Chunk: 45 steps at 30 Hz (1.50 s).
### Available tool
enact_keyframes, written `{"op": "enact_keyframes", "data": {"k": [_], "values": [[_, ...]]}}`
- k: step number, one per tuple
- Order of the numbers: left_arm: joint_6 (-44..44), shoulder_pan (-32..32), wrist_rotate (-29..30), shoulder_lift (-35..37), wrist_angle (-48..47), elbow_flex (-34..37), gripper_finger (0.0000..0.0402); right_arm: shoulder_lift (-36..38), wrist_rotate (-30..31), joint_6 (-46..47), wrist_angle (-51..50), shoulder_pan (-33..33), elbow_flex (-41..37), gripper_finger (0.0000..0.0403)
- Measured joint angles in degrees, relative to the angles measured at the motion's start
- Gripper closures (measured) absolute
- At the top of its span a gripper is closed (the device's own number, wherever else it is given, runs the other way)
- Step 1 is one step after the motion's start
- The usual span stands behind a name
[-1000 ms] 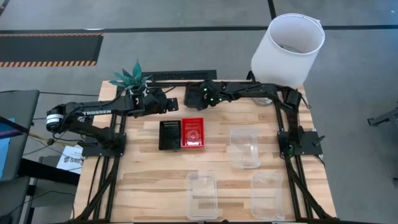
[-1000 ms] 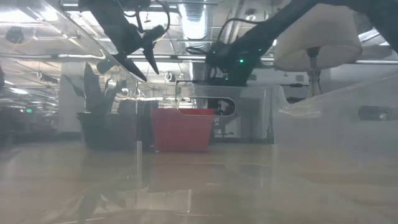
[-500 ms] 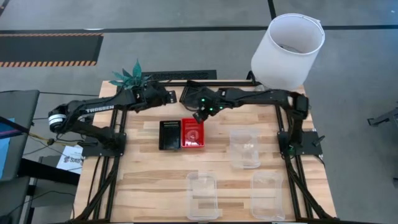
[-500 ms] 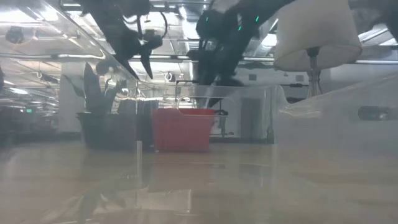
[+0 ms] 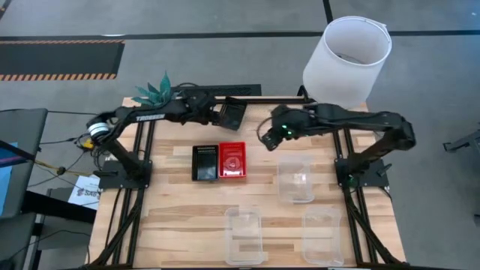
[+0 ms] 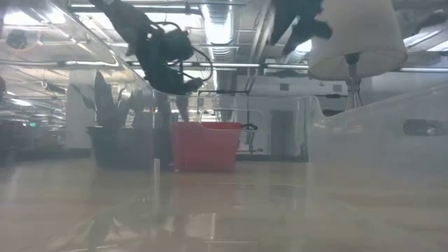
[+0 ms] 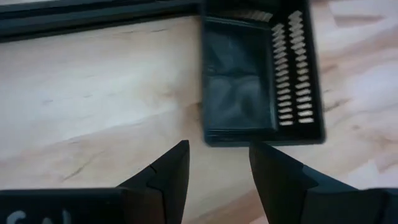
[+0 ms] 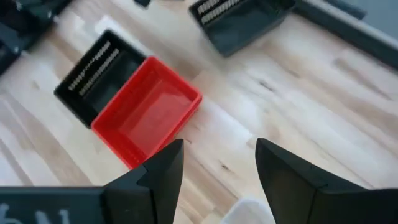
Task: Stack baskets by color
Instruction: Stack the black bin on top of the bottom black bin
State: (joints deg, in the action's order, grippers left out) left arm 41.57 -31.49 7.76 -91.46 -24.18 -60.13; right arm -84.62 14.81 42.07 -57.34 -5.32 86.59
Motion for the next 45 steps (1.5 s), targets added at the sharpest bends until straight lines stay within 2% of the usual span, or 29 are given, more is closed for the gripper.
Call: {"op": "enact_keyframes", "data": {"k": [7,12,18,23,29,38,45], "values": [[-6.1,-1.4,-3.2,-7.5,-3.6,-6.2,0.0249,4.9,5.2,4.0,-2.0,3.4,0.0,0.0182],[-7.1,-1.6,-3.1,-12.0,-6.8,-9.4,0.0249,5.7,5.4,4.1,-2.0,4.6,0.0,0.0182],[-7.3,-1.8,-2.2,-12.8,-6.3,-10.6,0.0253,5.6,5.3,4.0,-2.3,5.8,0.0,0.0182],[-6.4,-2.6,-1.8,-13.3,-8.3,-10.6,0.0308,5.6,5.2,4.0,-2.3,6.6,0.0,0.0182],[-7.9,-3.0,-6.4,-15.9,-7.3,-10.6,0.0369,5.6,5.0,4.0,-2.2,7.6,0.0,0.0182],[-7.3,-2.3,-7.0,-14.9,-7.6,-10.6,0.0400,5.6,4.9,4.5,-2.2,7.6,0.0,0.0182],[-3.8,-2.2,-7.6,-9.3,-9.1,-10.5,0.0401,5.6,4.9,4.5,-2.3,8.3,0.0,0.0182]]}}
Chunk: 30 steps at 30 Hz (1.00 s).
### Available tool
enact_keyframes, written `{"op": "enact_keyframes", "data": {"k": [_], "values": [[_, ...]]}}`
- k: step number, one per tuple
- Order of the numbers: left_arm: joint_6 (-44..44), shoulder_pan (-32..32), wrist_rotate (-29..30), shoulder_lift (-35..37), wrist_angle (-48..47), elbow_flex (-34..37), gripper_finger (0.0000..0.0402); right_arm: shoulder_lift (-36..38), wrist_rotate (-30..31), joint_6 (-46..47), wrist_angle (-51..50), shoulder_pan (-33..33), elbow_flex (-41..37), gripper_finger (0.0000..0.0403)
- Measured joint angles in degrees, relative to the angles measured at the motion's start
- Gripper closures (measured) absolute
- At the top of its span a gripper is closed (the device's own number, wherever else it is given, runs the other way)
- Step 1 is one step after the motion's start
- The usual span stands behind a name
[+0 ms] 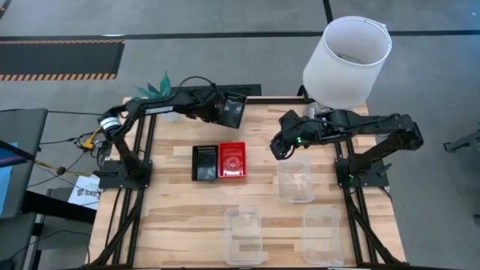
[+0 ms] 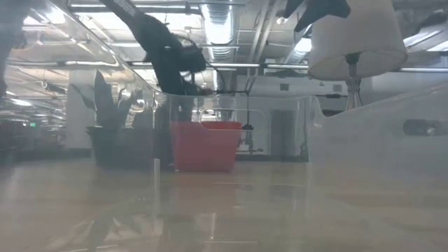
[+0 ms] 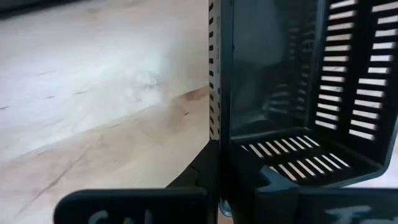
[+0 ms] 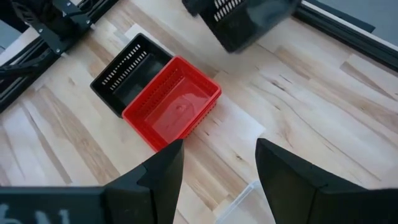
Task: Stack baskets by color
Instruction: Stack the black bin on top of the bottom black bin
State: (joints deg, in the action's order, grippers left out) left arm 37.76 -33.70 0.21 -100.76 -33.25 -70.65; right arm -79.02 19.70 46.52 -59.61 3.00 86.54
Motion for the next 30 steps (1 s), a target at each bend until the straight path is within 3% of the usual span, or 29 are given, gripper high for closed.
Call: {"op": "enact_keyframes", "data": {"k": [5,9,17,23,30], "values": [[3.8,2.5,0.1,9.2,-6.6,0.0,0.0401,0.0,0.0,0.0,0.0,0.0,0.0,0.0182],[8.6,8.5,3.1,18.1,-15.2,0.0,0.0401,0.0,0.0,0.0,-0.2,0.0,0.0,0.0182],[31.1,29.2,19.5,30.5,-29.3,1.4,0.0401,0.0,0.0,-1.7,-0.2,0.0,0.0,0.0182],[48.0,41.1,23.2,32.7,-29.6,8.3,0.0401,0.0,0.0,-2.0,-0.4,0.0,0.0,0.0182],[59.3,48.1,22.6,31.3,-25.4,16.0,0.0401,0.0,0.0,-2.0,-0.4,0.0,0.0,0.0182]]}}
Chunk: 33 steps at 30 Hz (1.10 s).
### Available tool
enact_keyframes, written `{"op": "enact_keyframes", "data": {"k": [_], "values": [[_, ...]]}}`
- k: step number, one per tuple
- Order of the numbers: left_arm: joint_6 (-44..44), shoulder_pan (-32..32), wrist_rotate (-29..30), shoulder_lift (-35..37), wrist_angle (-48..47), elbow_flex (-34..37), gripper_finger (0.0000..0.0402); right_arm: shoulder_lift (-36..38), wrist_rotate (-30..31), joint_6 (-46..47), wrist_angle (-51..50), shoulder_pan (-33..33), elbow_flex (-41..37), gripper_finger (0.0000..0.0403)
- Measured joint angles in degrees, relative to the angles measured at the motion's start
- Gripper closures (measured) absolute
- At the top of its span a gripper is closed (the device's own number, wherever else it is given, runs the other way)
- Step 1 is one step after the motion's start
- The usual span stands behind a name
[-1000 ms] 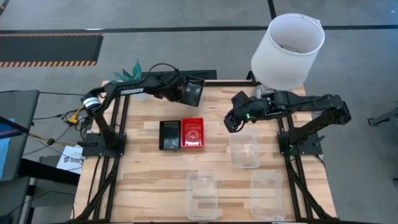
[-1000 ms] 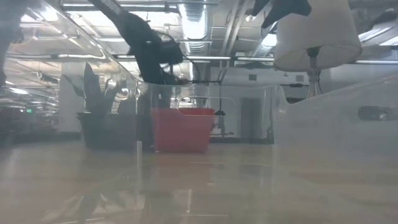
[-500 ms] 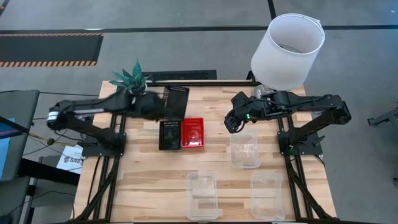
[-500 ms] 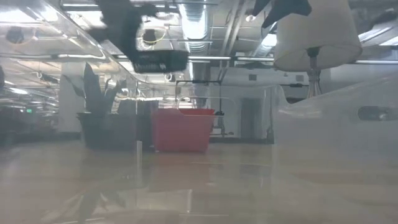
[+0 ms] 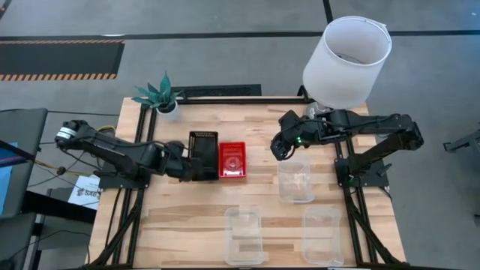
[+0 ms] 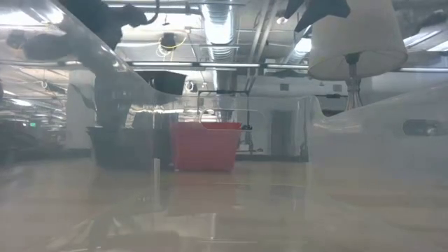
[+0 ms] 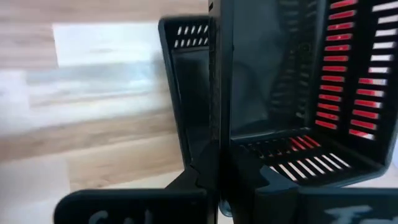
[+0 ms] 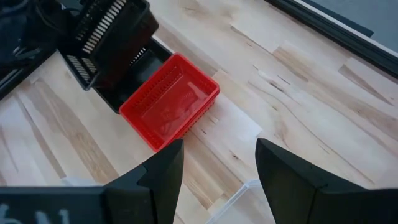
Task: Stack baskets by color
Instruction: Stack the black bin on top of the bottom black bin
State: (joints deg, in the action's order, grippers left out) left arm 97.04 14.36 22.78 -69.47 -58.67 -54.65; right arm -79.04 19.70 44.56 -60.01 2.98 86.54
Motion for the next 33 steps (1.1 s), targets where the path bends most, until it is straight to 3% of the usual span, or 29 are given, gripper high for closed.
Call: {"op": "enact_keyframes", "data": {"k": [11,33], "values": [[4.5,1.8,-5.3,-2.0,8.7,6.2,0.0401,0.0,-0.3,0.0,0.0,0.8,0.0,0.0182],[5.8,0.4,-7.8,-4.6,9.2,6.2,0.0401,0.0,-0.3,0.0,0.4,1.5,0.0,0.0182]]}}
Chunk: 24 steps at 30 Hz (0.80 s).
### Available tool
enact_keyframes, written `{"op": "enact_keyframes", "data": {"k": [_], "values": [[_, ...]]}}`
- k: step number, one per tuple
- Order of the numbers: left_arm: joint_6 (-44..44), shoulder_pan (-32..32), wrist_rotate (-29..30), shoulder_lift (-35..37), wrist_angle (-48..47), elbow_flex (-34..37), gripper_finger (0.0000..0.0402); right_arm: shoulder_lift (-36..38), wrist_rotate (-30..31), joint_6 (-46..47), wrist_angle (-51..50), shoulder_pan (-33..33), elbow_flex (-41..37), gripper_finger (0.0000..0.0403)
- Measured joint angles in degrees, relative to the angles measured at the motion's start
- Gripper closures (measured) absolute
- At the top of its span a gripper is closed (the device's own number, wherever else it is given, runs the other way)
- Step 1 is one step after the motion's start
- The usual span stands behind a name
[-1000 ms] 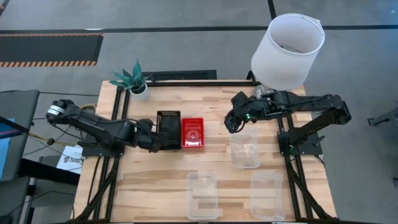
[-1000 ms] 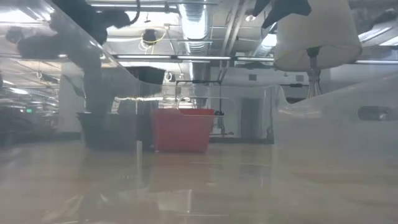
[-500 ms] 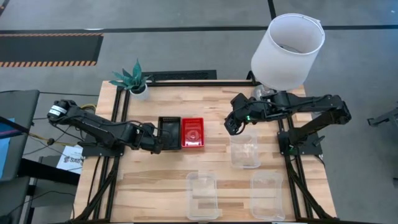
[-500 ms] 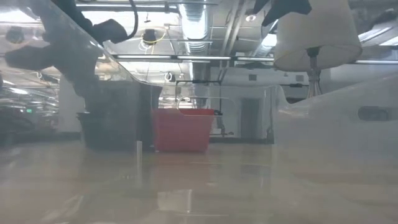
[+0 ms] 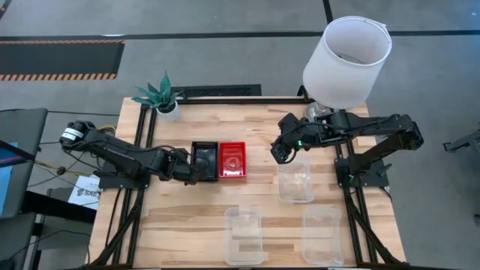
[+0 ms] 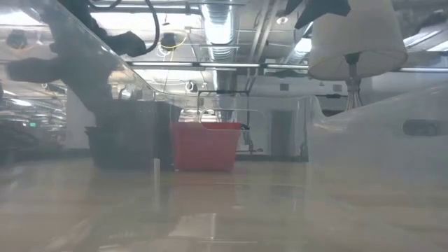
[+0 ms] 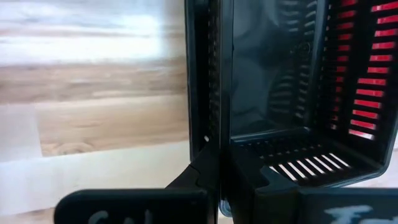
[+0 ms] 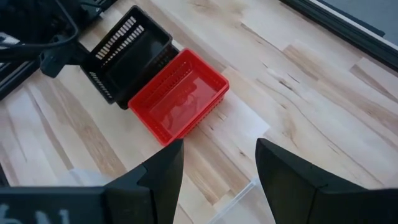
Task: Stack baskets by color
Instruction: Stack the black bin on top of the bottom black bin
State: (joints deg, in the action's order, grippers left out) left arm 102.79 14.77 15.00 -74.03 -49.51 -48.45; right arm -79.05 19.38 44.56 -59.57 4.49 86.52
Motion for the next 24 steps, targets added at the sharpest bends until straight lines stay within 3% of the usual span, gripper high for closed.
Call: {"op": "enact_keyframes", "data": {"k": [18,24], "values": [[-1.6,-1.3,-2.2,0.1,-0.4,0.0,0.0401,0.0,0.0,-0.2,0.0,0.0,0.0,0.0182],[-2.2,-1.3,-2.2,0.1,0.0,0.0,0.0361,0.0,0.0,-0.2,0.0,0.0,0.0,0.0182]]}}
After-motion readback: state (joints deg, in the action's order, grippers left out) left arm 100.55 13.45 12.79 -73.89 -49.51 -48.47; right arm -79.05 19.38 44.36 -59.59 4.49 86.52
